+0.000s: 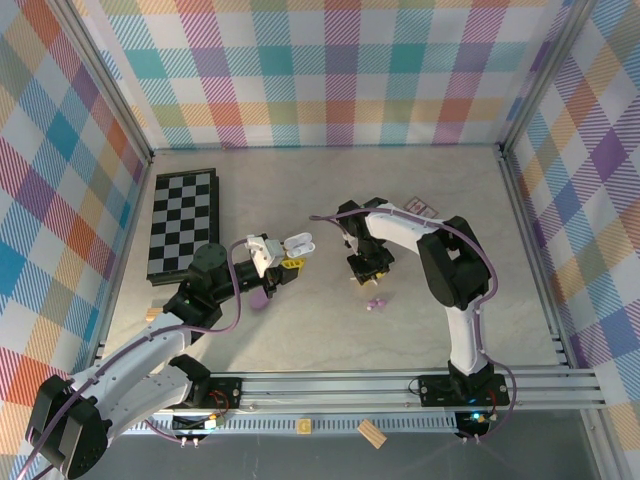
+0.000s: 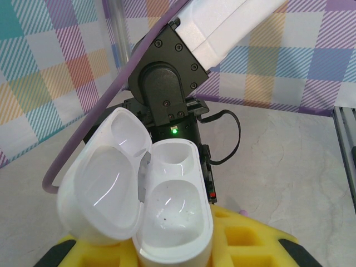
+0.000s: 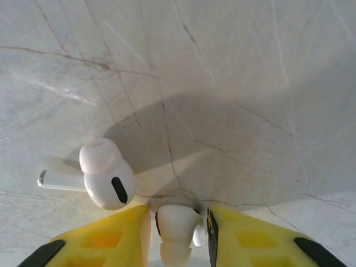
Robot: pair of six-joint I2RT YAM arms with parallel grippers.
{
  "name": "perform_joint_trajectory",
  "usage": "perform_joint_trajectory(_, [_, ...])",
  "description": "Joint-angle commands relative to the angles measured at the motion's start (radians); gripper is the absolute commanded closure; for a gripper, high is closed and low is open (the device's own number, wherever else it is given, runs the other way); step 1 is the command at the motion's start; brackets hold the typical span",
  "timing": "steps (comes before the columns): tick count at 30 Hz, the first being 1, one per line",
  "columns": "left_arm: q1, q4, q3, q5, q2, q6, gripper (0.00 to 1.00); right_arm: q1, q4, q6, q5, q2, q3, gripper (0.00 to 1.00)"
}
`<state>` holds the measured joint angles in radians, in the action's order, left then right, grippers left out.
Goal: Insert the wireless bluetooth earbuds into the charging case
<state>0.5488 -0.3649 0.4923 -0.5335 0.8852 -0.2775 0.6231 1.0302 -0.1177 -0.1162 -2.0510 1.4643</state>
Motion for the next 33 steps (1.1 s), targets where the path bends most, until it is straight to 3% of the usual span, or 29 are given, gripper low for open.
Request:
perform_joint_trajectory(1, [-0.015,-0.017,-0.014,-0.018,-0.009,-0.009,0.99,0.007,0.021,0.009,-0.004,-0.021,0.007,0.68])
perform_joint_trajectory(16, [-0.015,-0.006,0.006,-0.027,0.012,-0.013,0.99,0.007,-0.036,-0.003,-0.040,-0.025,-0.005,0.73])
perform_joint_trajectory(26, [-0.016,-0.026,0.021,-0.020,0.044,0.001,0.99,0.007,-0.248,-0.011,-0.022,0.275,-0.171,0.73])
perform_joint_trajectory(33, [-0.012,-0.045,0.037,-0.031,0.083,0.012,0.99,0.001,-0.425,-0.027,0.160,0.550,-0.277,0.73])
